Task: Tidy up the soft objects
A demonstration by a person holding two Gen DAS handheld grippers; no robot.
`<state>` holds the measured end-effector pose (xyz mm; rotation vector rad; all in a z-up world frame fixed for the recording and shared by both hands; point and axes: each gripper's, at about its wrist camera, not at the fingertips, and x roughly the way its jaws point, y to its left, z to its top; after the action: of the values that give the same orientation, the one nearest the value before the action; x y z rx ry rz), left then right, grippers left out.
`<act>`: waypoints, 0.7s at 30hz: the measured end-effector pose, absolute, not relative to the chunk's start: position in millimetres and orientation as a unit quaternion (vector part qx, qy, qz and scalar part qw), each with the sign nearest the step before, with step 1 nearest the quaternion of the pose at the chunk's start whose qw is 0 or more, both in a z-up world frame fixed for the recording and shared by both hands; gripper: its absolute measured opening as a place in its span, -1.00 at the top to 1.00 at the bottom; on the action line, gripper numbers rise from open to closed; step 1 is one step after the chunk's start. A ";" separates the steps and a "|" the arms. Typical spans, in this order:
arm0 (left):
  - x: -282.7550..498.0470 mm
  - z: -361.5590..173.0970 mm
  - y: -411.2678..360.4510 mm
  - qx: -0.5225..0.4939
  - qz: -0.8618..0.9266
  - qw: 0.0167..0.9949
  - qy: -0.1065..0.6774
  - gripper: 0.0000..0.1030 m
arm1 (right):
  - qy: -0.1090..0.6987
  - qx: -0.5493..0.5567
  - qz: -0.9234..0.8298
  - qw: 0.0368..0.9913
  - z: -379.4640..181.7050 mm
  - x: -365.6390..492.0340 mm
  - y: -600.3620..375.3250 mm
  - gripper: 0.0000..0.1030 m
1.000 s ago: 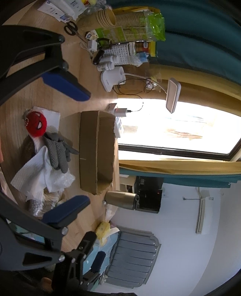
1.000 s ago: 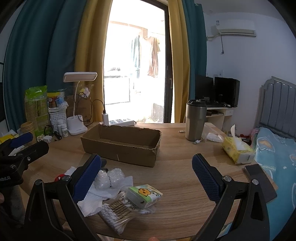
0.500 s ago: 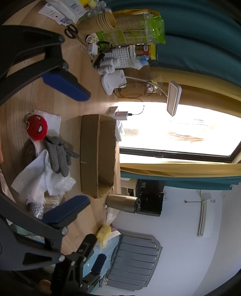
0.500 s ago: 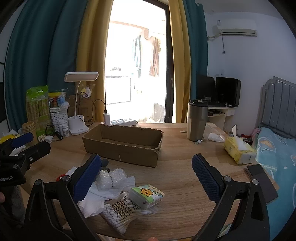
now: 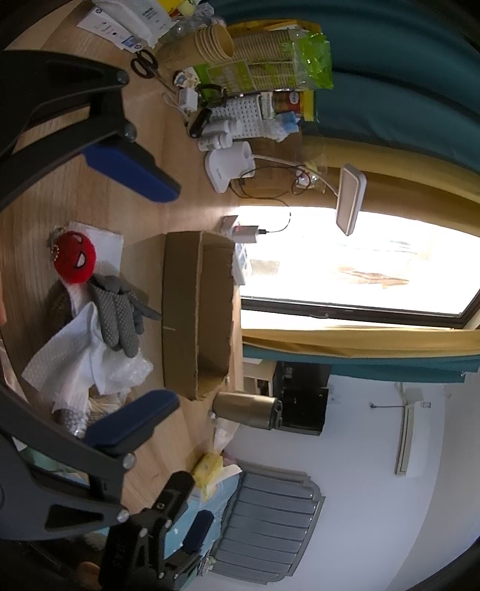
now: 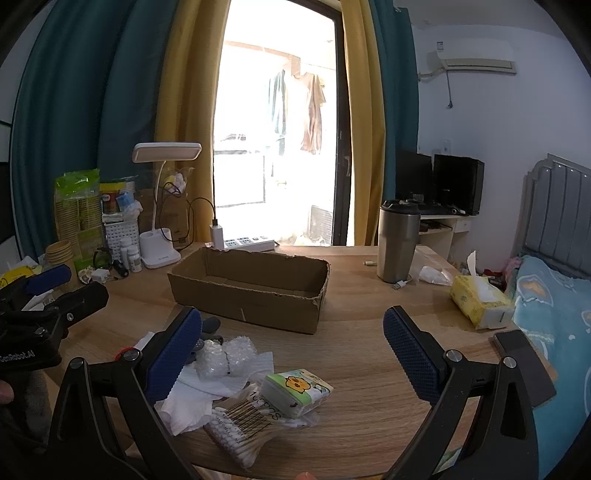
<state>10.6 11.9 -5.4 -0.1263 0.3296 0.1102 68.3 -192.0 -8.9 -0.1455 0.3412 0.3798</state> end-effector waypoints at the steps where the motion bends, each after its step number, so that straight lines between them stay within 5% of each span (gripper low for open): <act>1: 10.7 -5.3 12.4 -0.063 0.055 0.983 0.164 -0.99 | 0.169 -0.072 0.188 0.965 -8.9 67.9 -191.6 -0.95; 21: 16.4 -18.2 15.1 -0.063 0.068 0.979 0.180 -0.99 | 0.175 -0.070 0.187 0.964 -14.6 69.4 -191.7 -0.95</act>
<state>16.4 15.1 -18.2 -0.1266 0.3627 0.1368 69.4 -191.7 -14.6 -0.1421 0.3551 0.3779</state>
